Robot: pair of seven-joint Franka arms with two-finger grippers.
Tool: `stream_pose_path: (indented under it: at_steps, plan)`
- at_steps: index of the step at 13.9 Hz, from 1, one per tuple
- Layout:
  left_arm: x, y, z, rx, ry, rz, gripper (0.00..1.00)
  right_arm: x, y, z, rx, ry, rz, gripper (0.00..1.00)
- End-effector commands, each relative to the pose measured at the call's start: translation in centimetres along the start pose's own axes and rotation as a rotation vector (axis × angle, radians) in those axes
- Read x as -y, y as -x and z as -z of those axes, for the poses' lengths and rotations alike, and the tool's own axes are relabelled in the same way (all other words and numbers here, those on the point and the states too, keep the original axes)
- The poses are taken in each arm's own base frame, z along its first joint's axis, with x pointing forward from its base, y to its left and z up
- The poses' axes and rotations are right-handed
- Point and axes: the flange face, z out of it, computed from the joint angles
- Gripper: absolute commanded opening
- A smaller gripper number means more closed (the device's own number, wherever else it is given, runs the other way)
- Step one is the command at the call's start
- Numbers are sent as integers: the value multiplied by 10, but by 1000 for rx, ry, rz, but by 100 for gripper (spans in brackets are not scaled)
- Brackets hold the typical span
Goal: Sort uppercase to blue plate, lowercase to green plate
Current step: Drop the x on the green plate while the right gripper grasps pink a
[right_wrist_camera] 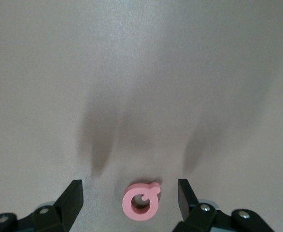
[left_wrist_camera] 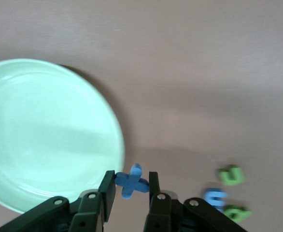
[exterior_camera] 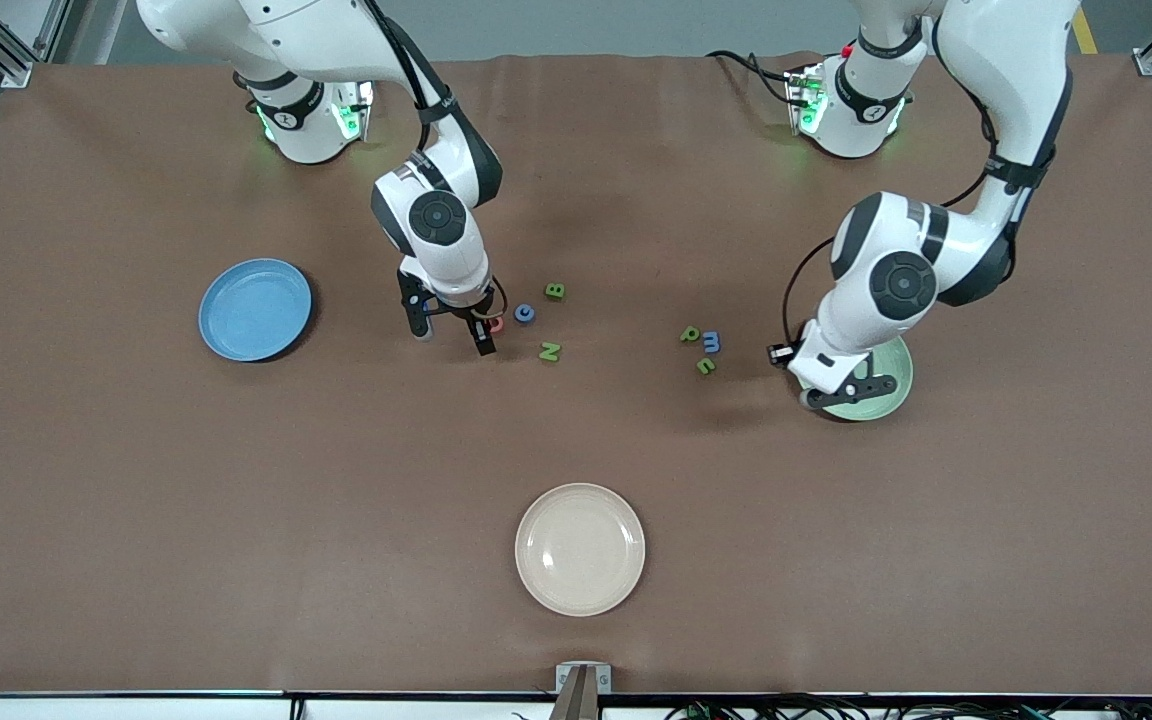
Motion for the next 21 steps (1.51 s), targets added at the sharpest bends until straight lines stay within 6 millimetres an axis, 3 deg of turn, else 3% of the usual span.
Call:
stream_pose_path:
  at_steps: [1,4,10,13,17,18,21]
  plan:
    - [29,23,-5,-28,-12,-43,13,4,13,-8,15,-6,-23,85]
    - [52,33,-19,-39,-7,-64,13,5,16,-11,16,-2,-25,83]
    - [76,46,-46,-49,2,-111,13,1,26,-21,7,9,-15,74]
    - [81,43,-49,-61,9,-102,13,1,26,-22,6,10,-12,61]
    - [87,41,-53,-59,11,-111,16,0,27,-22,4,16,-6,29]
    - [87,41,-54,-57,11,-110,23,0,27,-23,2,18,-3,28]
    - [87,40,-52,-60,12,-125,75,0,27,-22,-2,19,10,15]
